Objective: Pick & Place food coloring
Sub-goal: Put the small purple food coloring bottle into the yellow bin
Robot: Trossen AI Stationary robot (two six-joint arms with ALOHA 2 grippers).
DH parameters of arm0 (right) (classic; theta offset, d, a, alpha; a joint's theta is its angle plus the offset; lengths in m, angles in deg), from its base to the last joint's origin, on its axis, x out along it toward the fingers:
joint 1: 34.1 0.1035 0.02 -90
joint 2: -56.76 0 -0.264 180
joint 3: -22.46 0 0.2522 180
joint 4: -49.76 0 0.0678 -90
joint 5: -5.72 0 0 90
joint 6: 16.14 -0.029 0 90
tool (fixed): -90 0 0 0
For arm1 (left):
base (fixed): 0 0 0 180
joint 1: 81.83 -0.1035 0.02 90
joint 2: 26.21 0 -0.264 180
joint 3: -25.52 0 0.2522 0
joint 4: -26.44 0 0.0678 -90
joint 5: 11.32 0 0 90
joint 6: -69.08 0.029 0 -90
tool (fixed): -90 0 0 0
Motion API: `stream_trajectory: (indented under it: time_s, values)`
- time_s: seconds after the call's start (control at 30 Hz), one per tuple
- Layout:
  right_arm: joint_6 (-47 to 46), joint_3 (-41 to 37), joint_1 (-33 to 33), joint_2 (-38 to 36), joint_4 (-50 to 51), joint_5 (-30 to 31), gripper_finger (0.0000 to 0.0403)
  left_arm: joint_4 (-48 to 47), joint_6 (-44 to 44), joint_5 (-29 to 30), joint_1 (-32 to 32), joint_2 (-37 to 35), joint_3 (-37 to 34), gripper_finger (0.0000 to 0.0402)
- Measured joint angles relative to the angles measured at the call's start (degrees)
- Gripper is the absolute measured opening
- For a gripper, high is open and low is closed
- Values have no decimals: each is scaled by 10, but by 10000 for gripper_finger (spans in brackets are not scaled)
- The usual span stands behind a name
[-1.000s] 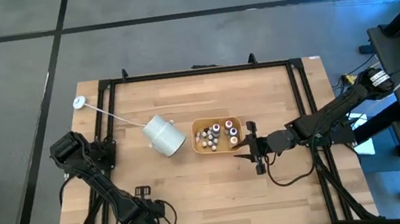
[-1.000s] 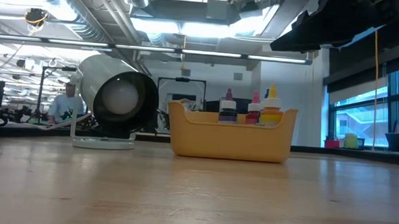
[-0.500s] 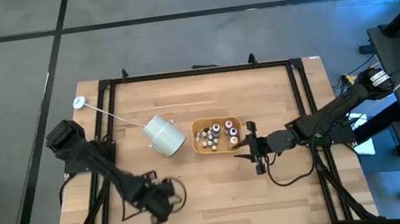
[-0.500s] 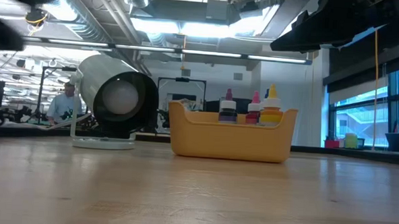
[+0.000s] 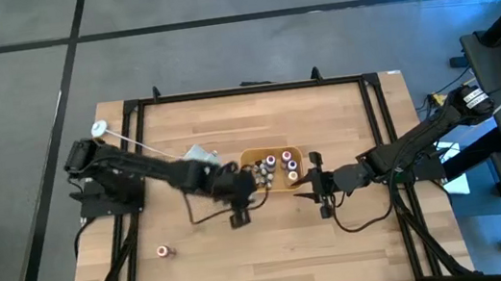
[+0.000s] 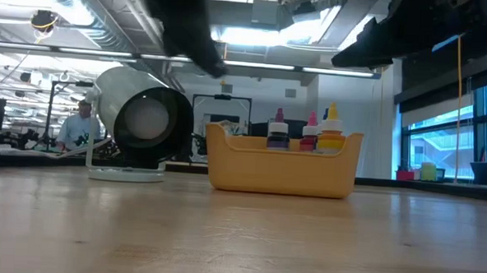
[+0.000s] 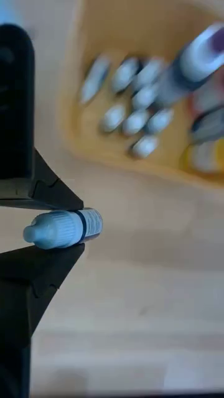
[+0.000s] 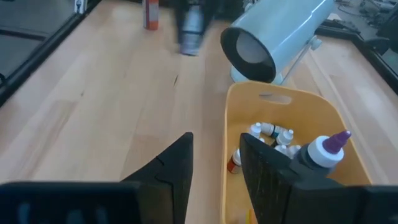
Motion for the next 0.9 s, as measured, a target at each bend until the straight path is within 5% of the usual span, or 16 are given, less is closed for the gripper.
stream_trajectory:
  time_s: [0.47, 0.9]
  values:
    - [-49, 0, 0, 0, 79, 9, 134, -147, 181, 36, -103, 145, 166, 69]
    - [-63, 0, 0, 0, 96, 13, 134, -161, 209, 59, -127, 211, 186, 69]
